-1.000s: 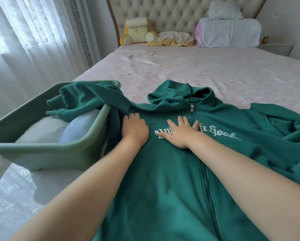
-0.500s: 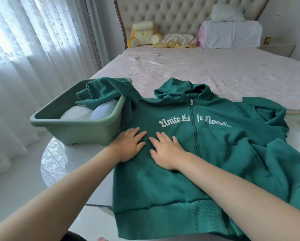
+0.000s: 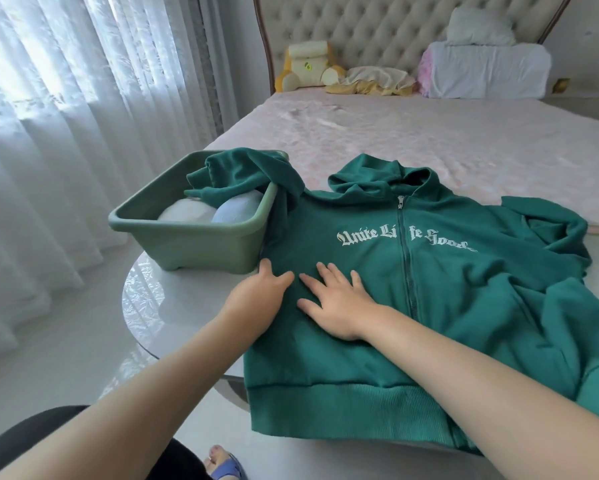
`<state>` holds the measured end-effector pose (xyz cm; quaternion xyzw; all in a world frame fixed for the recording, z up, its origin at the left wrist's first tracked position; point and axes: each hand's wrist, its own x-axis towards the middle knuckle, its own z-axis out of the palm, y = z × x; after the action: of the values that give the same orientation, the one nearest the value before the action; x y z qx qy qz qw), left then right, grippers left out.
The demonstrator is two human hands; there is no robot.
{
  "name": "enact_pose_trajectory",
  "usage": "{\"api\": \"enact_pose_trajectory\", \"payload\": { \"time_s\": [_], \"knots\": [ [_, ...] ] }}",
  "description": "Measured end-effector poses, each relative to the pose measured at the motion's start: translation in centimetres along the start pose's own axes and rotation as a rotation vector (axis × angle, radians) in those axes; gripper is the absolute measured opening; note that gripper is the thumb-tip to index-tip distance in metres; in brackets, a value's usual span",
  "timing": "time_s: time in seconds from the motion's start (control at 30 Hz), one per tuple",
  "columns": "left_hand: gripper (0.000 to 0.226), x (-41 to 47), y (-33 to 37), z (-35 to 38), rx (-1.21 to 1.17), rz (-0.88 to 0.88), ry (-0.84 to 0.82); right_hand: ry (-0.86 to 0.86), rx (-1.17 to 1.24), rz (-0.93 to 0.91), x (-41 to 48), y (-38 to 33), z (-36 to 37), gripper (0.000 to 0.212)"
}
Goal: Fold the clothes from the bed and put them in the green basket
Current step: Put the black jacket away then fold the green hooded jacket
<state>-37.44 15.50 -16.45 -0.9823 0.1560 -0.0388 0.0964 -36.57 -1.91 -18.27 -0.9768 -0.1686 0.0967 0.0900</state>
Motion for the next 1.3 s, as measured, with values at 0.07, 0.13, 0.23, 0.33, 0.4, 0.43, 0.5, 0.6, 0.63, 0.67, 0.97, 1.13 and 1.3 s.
{"api": "enact_pose_trajectory", "payload": {
  "time_s": [0.07,0.13,0.23,0.33,0.4,0.43,0.5,0.6,0.63,0.67,0.97,1.13,1.3],
  "knots": [
    [0.046,-0.2,-1.0,-0.7,0.072,-0.001,-0.074,-0.008,0.024,-0.027,-0.1,0.0,-0.2,0.067],
    [0.044,-0.5,-1.6,-1.6,0.132,-0.019,-0.156,-0.012,0.029,-0.085,-0.6,0.1,-0.6,0.068],
    [0.036,-0.1,-0.5,-2.8,0.276,0.002,-0.076,0.029,0.081,-0.145,-1.9,1.2,-1.8,0.064],
    [0.038,1.2,3.1,-3.3,0.063,0.159,0.145,0.108,0.036,-0.094,-3.4,4.0,-3.2,0.060],
    [0.057,1.8,6.1,-3.2,-0.217,0.295,0.057,0.106,-0.028,0.020,-4.4,6.8,-3.8,0.064],
    [0.072,2.0,7.5,-3.3,-0.286,0.339,-0.063,0.082,-0.046,0.100,-5.0,8.3,-3.8,0.068],
    [0.097,2.3,9.4,-3.4,-0.284,0.400,-0.248,0.006,-0.072,0.248,-6.5,11.4,-3.6,0.077],
    [0.111,3.6,10.8,-4.3,-0.261,0.429,-0.393,-0.089,-0.040,0.329,-9.3,14.8,-3.3,0.082],
    [0.108,4.1,11.5,-4.7,-0.268,0.427,-0.406,-0.106,-0.029,0.311,-10.2,15.7,-3.3,0.083],
    [0.098,4.7,12.5,-4.9,-0.279,0.423,-0.386,-0.114,-0.017,0.284,-11.1,16.4,-3.4,0.083],
    [0.083,6.4,24.1,-5.2,-0.373,0.550,-0.223,0.051,0.066,0.425,-15.6,23.5,-5.3,0.083],
    [0.109,5.1,25.2,-3.9,-0.344,0.710,-0.334,-0.274,0.048,0.561,-17.9,26.2,-7.0,0.119],
    [0.050,7.7,24.0,-5.9,-0.797,0.558,-0.211,-0.153,-0.093,0.549,-17.0,25.5,-7.2,0.099]
  ]
}}
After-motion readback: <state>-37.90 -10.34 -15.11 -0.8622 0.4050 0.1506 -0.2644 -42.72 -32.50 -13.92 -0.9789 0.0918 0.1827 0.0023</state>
